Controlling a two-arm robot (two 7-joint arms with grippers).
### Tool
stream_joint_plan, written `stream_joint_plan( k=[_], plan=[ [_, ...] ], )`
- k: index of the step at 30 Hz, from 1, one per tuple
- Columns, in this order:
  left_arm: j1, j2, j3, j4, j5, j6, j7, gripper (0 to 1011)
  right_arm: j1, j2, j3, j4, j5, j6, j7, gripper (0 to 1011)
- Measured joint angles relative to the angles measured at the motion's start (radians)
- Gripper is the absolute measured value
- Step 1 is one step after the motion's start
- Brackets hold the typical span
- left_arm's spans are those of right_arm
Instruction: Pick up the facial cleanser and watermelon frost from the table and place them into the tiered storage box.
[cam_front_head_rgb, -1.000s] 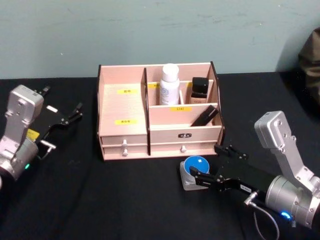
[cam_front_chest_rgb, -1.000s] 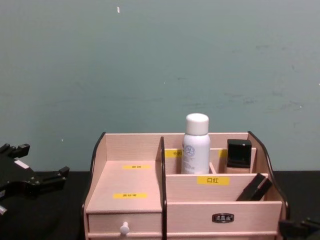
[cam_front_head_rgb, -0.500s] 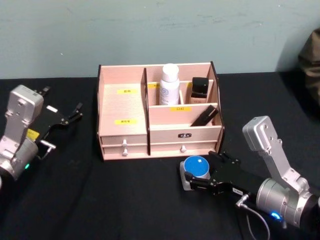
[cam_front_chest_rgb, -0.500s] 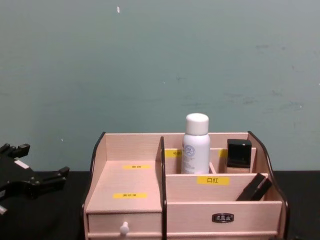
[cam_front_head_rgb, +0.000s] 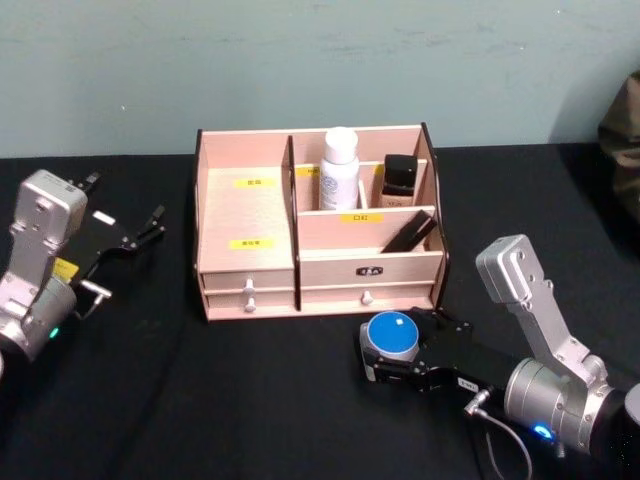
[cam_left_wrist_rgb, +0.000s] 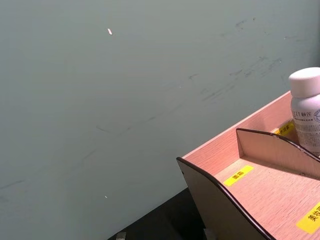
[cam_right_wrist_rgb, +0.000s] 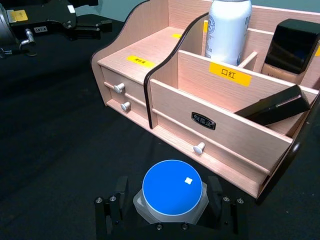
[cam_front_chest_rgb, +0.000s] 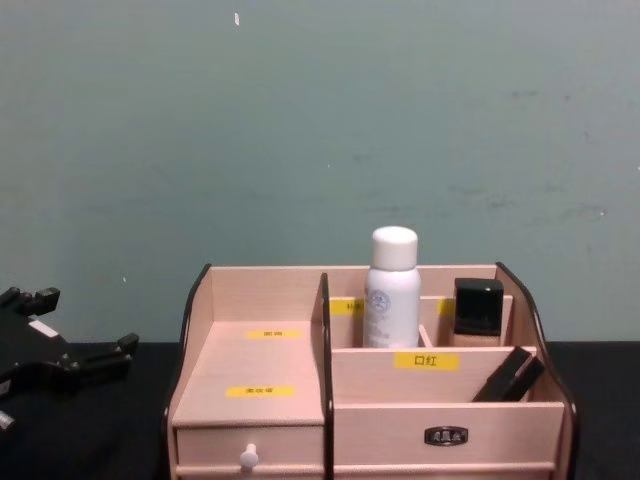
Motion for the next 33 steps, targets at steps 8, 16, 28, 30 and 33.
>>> stream_joint_plan(
  k=[8, 16, 28, 30, 33],
  plan=[
    [0.0, 0.0, 0.0, 0.0, 0.0, 0.0, 0.0, 1001, 0.007, -0.006, -0.004, 0.015, 0.0, -0.003, 0.009, 1002],
    [0.0, 0.0, 0.0, 0.0, 0.0, 0.0, 0.0, 1001, 0.01, -0.009, -0.005, 0.019, 0.001, 0.003, 0.008, 1002],
    [0.0, 0.0, 0.0, 0.0, 0.0, 0.0, 0.0, 1001, 0.009, -0.008, -0.005, 0.018, 0.001, 0.0, 0.008, 1002],
    [0.0, 0.0, 0.0, 0.0, 0.0, 0.0, 0.0, 1001, 0.01, -0.008, -0.005, 0.018, 0.002, 0.002, 0.007, 1003],
    [0.0, 0.0, 0.0, 0.0, 0.0, 0.0, 0.0, 1001, 0.006, -0.01, -0.002, 0.017, 0.004, 0.0, 0.005, 1003]
  ],
)
